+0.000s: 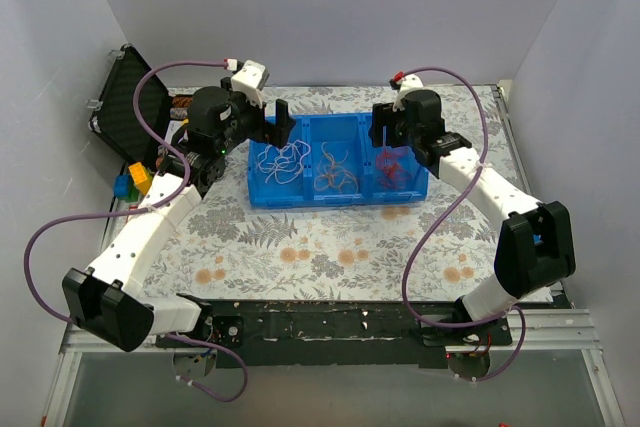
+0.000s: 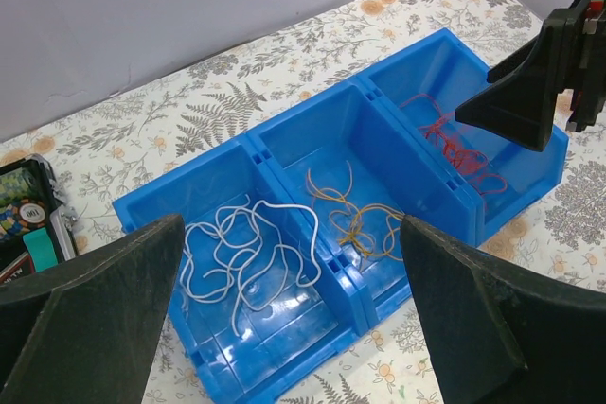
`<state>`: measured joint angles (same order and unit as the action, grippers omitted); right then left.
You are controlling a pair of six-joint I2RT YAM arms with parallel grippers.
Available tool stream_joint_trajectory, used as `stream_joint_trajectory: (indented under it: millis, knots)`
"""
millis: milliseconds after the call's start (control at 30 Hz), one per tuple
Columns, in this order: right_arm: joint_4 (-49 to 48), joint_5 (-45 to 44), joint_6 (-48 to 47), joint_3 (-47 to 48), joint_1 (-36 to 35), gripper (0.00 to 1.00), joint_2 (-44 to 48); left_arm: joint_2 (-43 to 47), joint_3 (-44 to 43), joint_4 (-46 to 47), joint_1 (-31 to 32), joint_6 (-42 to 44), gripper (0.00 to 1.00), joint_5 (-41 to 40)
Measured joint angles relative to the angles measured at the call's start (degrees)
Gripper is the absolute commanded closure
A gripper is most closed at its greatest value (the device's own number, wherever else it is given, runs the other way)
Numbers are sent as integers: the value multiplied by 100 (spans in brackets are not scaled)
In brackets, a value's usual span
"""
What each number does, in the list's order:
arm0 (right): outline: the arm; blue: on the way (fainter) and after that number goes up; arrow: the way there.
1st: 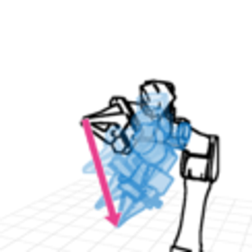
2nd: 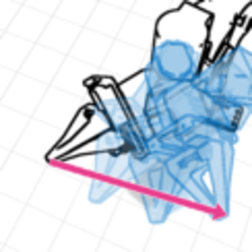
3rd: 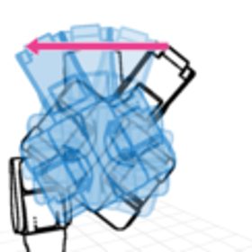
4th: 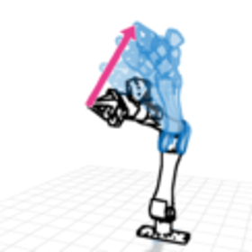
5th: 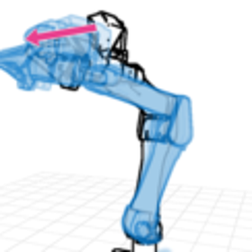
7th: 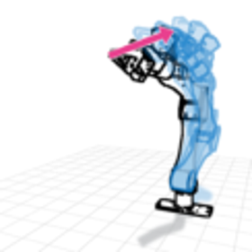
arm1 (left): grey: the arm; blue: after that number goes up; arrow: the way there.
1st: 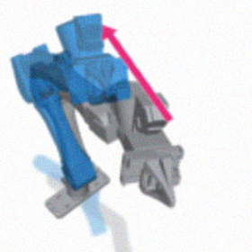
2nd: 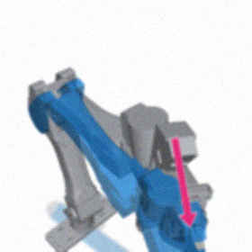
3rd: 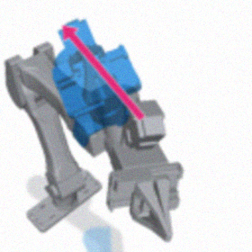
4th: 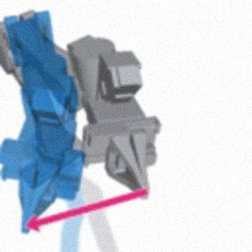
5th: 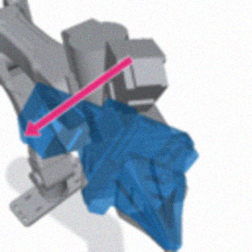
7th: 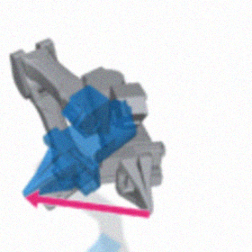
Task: Untangle the cables
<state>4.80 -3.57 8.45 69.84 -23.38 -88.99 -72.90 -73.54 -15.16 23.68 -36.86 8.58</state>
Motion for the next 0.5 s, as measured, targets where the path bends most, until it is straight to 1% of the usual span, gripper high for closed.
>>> stream_joint_trajectory:
  millis: [133, 233, 367, 500]
  knots:
    - [155, -44, 151, -9, 0, 14, 11, 0, 2, -31, 0, -37, 2, -120]
    - [313, 11, 225, -103, 0, 13, 153, 0, 2, -61, 0, -216, 2, -354]
    - [516, 122, 330, -581, 0, 12, 890, 109, 146, -76, 0, -527, 2, -728]
    - [584, 271, 389, -1036, 0, 11, 1770, 562, 627, -63, -4, -785, 4, -951]
